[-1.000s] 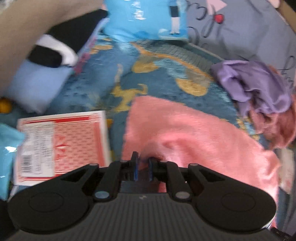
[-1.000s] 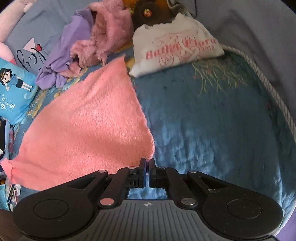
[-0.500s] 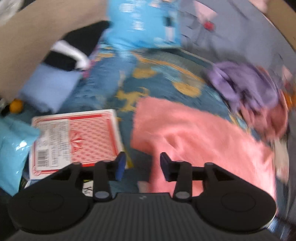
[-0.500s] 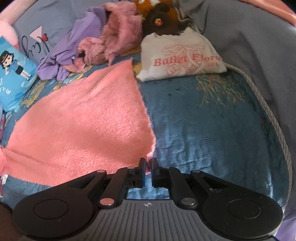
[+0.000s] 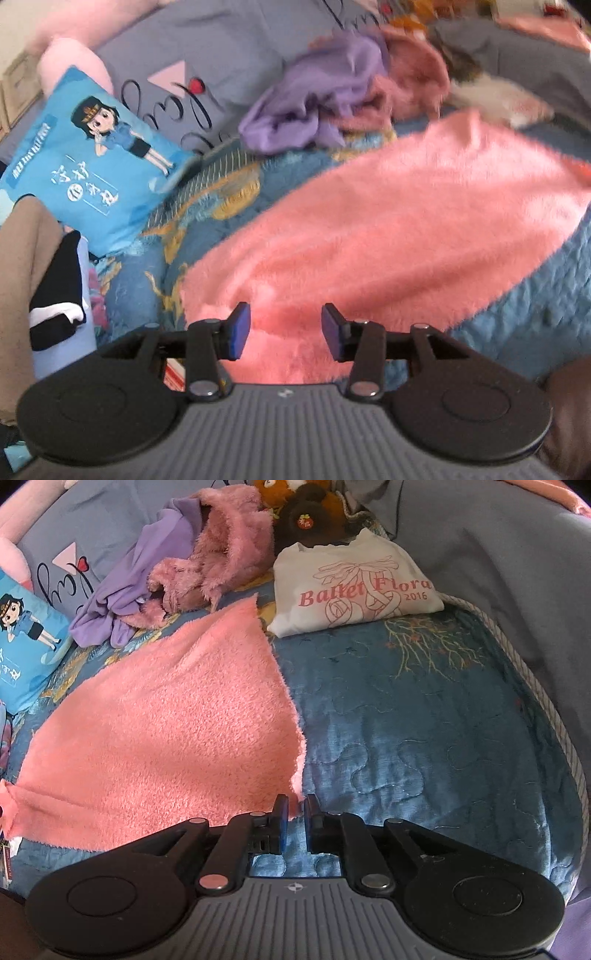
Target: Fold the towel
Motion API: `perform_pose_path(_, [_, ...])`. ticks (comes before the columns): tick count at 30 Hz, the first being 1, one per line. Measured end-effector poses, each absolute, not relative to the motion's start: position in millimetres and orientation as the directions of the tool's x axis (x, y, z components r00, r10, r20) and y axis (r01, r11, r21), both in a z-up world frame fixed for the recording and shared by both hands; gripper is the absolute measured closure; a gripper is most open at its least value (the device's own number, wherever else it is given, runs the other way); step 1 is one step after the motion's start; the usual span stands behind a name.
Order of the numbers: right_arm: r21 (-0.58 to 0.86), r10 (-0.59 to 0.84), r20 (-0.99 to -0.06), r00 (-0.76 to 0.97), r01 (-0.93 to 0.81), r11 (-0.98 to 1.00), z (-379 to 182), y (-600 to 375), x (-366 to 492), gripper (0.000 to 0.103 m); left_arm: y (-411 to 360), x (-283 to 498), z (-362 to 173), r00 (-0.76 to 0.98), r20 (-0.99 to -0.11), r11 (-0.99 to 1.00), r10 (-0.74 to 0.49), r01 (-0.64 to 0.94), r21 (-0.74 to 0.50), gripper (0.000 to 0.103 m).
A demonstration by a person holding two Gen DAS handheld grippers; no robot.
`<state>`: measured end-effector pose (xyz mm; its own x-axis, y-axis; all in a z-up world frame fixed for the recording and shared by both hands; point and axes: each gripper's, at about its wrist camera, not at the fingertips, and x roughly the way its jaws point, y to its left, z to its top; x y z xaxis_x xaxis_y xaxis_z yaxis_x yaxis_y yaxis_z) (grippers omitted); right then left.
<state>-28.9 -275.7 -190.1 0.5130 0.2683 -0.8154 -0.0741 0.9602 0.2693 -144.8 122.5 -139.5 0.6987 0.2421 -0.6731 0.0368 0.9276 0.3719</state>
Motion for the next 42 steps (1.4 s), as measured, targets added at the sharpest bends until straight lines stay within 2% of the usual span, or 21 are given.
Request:
perform_pose_path(10, [0.277,0.273,-0.826,0.492,-0.066,0.958,-198,-271,-26,0.092,128,-145,-172,0.668,-0.707,0.937,0.231,0.043,0.347,0.056])
perform_pose_path(13, [0.284,0.276,-0.827,0.490,-0.060,0.957,-198,-271,-24,0.092,128,-141,-181,0.645,-0.731,0.940,0.222,0.057,0.336,0.065])
perform_pose_path(15, [0.282,0.274,-0.827,0.490,-0.059,0.958,-198,-270,-23,0.092,130,-140,-184,0.646,-0.732,0.945,0.216,0.051,0.323,0.065])
perform_pose_path(22, [0.277,0.271,-0.829,0.490,-0.061,0.959,-198,-268,-22,0.092,147,-130,-195,0.599,-0.765,0.958,0.238,-0.018,0.285,0.096])
perform_pose_path(25, [0.279,0.272,-0.826,0.493,-0.060,0.958,-197,-269,-22,0.097,158,-133,-187,0.612,-0.754,0.966,0.240,-0.073,0.249,0.099])
perform_pose_path(27, [0.280,0.272,-0.825,0.496,-0.060,0.958,-197,-269,-23,0.100,174,-145,-177,0.641,-0.736,0.976,0.216,-0.136,0.168,0.100])
perform_pose_path(37, [0.322,0.305,-0.796,0.523,-0.061,0.945,-190,-276,-29,0.101,250,-204,-126,0.780,-0.608,0.888,0.148,-0.375,-0.265,0.102])
perform_pose_path(42, [0.329,0.314,-0.791,0.524,-0.068,0.942,-188,-277,-32,0.101,260,-220,-117,0.790,-0.601,0.877,0.120,-0.369,-0.310,0.101])
